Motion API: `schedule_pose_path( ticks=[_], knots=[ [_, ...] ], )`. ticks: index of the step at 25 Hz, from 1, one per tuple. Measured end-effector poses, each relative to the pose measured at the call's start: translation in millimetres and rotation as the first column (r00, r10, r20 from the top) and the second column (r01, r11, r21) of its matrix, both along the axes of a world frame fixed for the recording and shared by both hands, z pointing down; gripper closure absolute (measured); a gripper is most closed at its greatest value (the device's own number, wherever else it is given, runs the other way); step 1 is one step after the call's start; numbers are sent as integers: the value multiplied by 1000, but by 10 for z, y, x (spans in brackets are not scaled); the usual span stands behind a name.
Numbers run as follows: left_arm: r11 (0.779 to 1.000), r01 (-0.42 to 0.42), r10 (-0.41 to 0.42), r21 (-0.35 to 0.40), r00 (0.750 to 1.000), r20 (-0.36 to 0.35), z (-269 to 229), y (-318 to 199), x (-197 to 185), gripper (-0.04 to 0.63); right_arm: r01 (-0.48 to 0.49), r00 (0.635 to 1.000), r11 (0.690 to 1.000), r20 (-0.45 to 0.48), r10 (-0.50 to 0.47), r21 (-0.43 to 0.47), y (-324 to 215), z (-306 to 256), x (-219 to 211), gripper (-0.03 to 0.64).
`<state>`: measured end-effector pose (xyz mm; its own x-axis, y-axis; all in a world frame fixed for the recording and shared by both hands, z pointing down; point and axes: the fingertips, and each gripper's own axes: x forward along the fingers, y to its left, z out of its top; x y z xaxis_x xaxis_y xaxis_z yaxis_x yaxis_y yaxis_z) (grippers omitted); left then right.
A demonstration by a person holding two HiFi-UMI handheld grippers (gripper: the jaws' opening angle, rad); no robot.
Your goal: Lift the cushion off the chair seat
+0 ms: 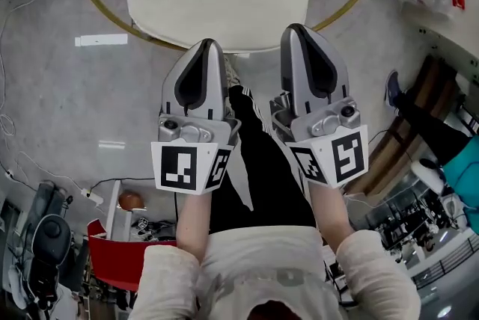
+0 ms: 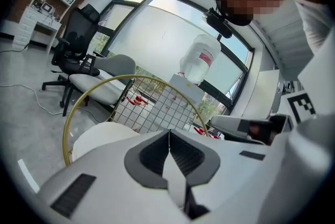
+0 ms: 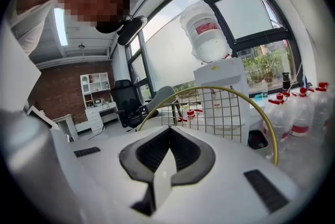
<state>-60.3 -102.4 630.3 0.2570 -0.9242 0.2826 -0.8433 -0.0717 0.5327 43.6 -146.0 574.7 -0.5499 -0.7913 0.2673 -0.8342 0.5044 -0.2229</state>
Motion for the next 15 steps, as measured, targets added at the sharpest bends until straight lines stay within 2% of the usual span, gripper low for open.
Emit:
schedule_pose_path(
  ticks=[2,4,5,7,10,13,15],
  knots=[
    [1000,-13,13,-10,998,-53,57,40,47,581,6,1000,1000,4,-6,-12,13,36,-2,600],
    [999,-28,23,-31,986,-162,154,80,103,577,16,1000,1000,9,-16,-24,23,66,-15,600],
    [998,-36,25,-42,973,-228,215,100,131,552,21,1000,999,13,-21,-30,28,78,-24,600],
    [997,-50,27,-56,936,-351,350,137,174,483,31,999,999,21,-31,-41,31,105,-54,600],
    [997,-43,4,-70,876,-482,570,222,190,422,51,999,997,18,-50,-57,50,169,-101,600],
    [991,-1,-76,-131,810,-581,868,355,179,380,56,998,996,14,-56,-73,67,237,-87,600],
    [982,22,-140,-189,755,-640,1109,478,179,379,55,998,995,14,-54,-84,84,277,-73,600]
  ],
)
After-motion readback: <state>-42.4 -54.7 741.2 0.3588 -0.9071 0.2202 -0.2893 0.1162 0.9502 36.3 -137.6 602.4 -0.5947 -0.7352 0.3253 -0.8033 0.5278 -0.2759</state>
